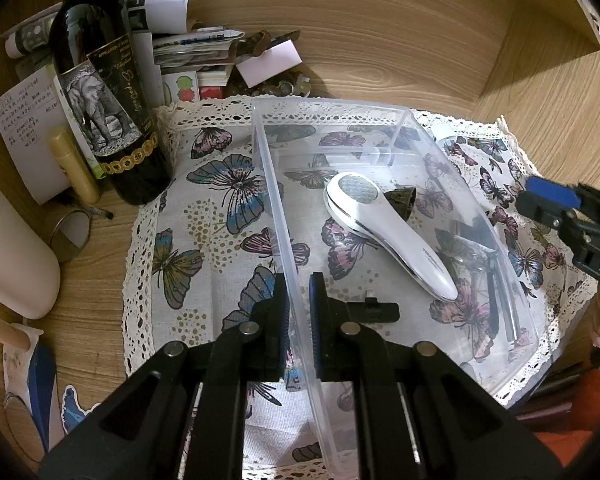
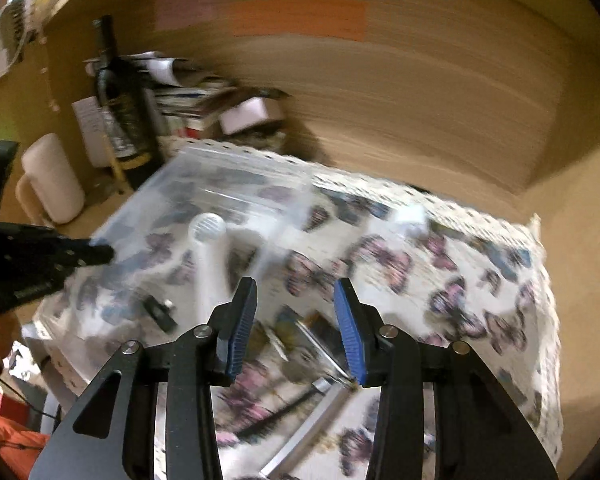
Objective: Organize rigid objects
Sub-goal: 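Place the black plastic piece into the box with the right tool, then grasp the silver metal tube with the right tool, then lower the silver tube into the box with the right tool and release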
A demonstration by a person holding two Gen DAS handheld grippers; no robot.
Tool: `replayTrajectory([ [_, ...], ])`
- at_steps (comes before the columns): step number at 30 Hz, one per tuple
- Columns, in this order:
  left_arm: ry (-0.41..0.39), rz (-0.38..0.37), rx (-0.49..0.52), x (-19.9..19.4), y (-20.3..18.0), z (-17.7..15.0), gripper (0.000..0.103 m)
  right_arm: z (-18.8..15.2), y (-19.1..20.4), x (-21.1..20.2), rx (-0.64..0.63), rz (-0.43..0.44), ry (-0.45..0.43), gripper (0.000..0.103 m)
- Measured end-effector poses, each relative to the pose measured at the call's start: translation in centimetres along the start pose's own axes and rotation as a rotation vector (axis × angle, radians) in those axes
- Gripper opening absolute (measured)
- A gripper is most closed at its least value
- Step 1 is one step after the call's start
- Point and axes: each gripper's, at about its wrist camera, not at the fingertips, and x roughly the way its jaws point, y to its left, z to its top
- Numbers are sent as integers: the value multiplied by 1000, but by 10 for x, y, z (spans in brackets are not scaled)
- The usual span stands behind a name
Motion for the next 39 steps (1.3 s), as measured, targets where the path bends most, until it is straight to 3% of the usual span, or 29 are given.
replayTrajectory([
  [7, 0, 0, 0, 0, 0, 0, 9, -32, -23, 8, 72, -43, 79, 37],
  [17, 1, 2, 3, 0, 0, 0, 9, -80, -28, 37, 138, 2, 206, 34],
  [21, 0, 5, 3, 0, 1, 0, 9, -82, -28, 33, 131, -25, 182, 15],
  [27, 0, 5, 3, 0, 2, 0, 9, -76, -34, 25, 162, -35, 136, 14],
  [39, 0, 5, 3, 0, 2, 0, 9, -29, -23, -4, 124, -15, -41, 14],
])
